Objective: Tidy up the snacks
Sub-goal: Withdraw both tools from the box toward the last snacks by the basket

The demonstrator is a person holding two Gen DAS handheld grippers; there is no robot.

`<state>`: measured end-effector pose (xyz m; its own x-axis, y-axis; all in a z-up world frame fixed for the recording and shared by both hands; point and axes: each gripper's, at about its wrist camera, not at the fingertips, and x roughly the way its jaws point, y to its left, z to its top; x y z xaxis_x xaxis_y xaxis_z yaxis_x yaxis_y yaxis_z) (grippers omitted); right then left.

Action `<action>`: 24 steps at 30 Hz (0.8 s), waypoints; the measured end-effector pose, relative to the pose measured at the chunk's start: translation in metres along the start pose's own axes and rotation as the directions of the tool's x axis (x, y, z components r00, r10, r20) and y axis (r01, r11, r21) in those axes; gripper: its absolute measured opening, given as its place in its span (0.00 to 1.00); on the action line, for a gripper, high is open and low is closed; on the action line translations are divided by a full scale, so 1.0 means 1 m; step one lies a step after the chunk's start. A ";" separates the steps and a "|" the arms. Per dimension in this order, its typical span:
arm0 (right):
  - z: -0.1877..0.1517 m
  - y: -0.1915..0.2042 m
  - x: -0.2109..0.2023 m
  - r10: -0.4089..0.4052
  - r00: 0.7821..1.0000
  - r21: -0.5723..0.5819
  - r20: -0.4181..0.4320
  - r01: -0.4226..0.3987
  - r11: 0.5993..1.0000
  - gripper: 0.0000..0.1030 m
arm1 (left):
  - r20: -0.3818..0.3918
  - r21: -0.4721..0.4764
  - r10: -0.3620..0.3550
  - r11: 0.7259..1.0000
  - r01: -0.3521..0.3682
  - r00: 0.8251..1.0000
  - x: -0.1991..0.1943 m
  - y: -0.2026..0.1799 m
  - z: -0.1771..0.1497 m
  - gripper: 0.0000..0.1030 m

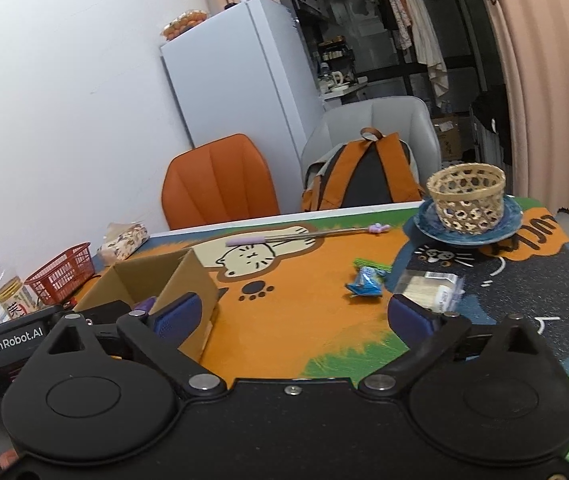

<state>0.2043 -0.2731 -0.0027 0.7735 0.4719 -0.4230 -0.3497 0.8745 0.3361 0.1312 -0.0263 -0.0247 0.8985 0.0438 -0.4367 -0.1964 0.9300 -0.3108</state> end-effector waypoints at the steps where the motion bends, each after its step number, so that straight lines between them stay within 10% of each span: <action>1: 0.000 -0.003 0.000 -0.004 1.000 0.004 -0.001 0.004 1.000 0.98 | -0.003 0.002 -0.002 1.000 0.002 1.000 0.001 -0.002 -0.001 0.85; 24: -0.007 -0.062 -0.001 -0.082 0.997 0.079 -0.007 0.082 0.994 0.99 | -0.074 0.084 -0.075 0.993 0.081 0.994 0.029 -0.051 -0.020 0.85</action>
<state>0.2216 -0.3274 -0.0289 0.7960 0.3998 -0.4546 -0.2425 0.8986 0.3657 0.1595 -0.0793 -0.0388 0.8794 -0.0533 -0.4731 -0.0891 0.9577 -0.2735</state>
